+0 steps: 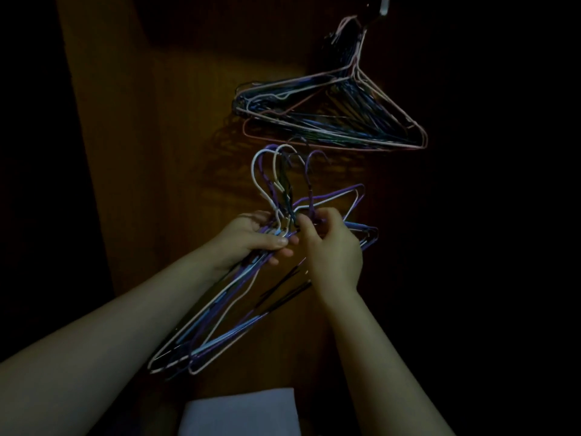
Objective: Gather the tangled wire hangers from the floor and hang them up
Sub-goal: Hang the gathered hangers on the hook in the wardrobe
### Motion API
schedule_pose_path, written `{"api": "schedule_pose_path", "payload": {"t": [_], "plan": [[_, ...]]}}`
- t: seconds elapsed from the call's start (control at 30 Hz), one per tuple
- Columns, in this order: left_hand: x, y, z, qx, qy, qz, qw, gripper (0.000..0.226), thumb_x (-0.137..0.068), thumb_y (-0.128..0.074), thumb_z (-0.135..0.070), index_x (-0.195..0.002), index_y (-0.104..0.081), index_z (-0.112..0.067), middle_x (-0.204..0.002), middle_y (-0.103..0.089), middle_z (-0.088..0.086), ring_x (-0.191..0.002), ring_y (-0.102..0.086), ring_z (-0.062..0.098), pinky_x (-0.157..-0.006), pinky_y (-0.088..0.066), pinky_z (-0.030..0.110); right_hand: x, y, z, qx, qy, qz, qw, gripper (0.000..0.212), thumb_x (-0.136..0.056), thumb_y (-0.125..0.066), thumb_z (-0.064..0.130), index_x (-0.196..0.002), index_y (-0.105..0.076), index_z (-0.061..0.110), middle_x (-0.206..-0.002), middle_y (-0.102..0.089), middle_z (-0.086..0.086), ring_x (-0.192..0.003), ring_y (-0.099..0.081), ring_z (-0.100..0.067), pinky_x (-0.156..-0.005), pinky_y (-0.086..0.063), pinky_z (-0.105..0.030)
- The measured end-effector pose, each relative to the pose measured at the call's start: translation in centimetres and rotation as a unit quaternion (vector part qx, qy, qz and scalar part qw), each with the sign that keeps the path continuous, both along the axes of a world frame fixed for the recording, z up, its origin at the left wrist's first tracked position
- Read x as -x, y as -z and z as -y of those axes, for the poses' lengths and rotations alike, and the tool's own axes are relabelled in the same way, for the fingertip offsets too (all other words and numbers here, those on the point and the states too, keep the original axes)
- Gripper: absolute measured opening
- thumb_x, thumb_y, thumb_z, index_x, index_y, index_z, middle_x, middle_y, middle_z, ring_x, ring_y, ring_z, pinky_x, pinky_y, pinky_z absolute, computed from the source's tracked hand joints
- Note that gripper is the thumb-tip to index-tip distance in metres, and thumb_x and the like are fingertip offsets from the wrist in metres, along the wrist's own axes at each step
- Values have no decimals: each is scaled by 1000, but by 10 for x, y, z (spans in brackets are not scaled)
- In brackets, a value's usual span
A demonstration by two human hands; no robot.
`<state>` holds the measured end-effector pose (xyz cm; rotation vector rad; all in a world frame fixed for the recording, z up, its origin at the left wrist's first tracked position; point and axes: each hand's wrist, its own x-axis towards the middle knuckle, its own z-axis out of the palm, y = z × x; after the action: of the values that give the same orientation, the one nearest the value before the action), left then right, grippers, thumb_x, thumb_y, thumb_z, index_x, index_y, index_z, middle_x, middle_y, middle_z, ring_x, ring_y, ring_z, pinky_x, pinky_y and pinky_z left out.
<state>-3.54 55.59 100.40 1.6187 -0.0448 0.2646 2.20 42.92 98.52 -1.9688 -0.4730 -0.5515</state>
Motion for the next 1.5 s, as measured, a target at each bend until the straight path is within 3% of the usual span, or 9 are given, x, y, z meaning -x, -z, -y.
{"api": "schedule_pose_path", "payload": {"t": [0.33, 0.67, 0.73, 0.83, 1.07, 1.17, 1.23, 1.3, 1.5], "plan": [[2, 23, -2, 12, 22, -17, 1000, 30, -82, -52, 17, -95, -57, -10, -69, -72, 4, -61, -70, 14, -53, -56, 21, 5, 7, 12, -9, 14, 1, 1000, 22, -89, -60, 35, -103, -63, 18, -92, -70, 0, -88, -66, -20, -78, -52, -38], [10, 12, -33, -115, 46, -74, 990, 27, -79, -66, 2, -101, -54, -7, -71, -72, 1, -45, -62, 10, -39, -48, 18, -35, -17, 68, 52, 8, 26, 998, 20, -93, -56, 23, -107, -63, 11, -97, -68, -8, -91, -63, -23, -78, -49, -35], [10, 11, -37, -140, 25, -88, 986, 75, -43, -92, -36, -102, -55, -8, -82, -70, 12, -45, -61, 11, -40, -47, 20, -44, -22, 79, 89, 23, 37, 995, 18, -93, -56, 21, -107, -63, 11, -97, -68, -9, -91, -62, -25, -77, -48, -34], [0, 13, -49, -169, 5, -77, 983, 118, -9, -87, -60, -110, -55, -8, -103, -64, 28, -49, -62, 11, -44, -47, 21, -59, -29, 91, 102, 44, 57, 992, 14, -92, -57, 20, -102, -66, 16, -94, -69, -7, -90, -62, -26, -78, -50, -39], [-20, -5, -76, -283, 5, -95, 955, 115, -20, -85, -68, -114, -59, -6, -101, -69, 20, -62, -62, 26, -63, -51, 39, -95, -58, 99, 63, 75, 94, 991, 23, -93, -56, 24, -110, -68, 15, -101, -71, -6, -96, -64, -22, -86, -49, -40], [-18, -28, -62, -303, 15, -91, 949, 104, -17, -83, -69, -97, -65, -6, -90, -72, 15, -54, -61, 18, -58, -49, 34, -114, -78, 96, 22, 15, 98, 995, 18, -94, -56, 24, -102, -69, 13, -91, -69, -2, -79, -60, -9, -73, -46, -24], [-20, -45, -52, -285, 51, -71, 955, 56, -48, -89, -36, -89, -63, -8, -77, -72, 7, -45, -57, 9, -49, -47, 22, -124, -94, 89, -19, -20, 102, 994, 14, -93, -57, 23, -90, -68, 16, -80, -65, 2, -68, -54, -3, -66, -41, -22], [-30, -56, -50, -281, 67, -47, 956, 19, -76, -67, 6, -85, -60, -9, -70, -72, 1, -43, -55, 5, -44, -44, 16, -136, -110, 81, -65, -40, 107, 991, 14, -93, -57, 24, -86, -68, 17, -77, -64, 2, -70, -57, -10, -69, -43, -29], [-69, -98, -45, -292, 68, -6, 954, 37, -65, -70, 2, -96, -55, -13, -71, -73, -5, -59, -66, 2, -47, -47, 14, -178, -164, 47, -166, -55, 104, 979, 10, -91, -61, 27, -92, -64, 17, -81, -65, 1, -83, -63, -16, -79, -50, -37]]}}
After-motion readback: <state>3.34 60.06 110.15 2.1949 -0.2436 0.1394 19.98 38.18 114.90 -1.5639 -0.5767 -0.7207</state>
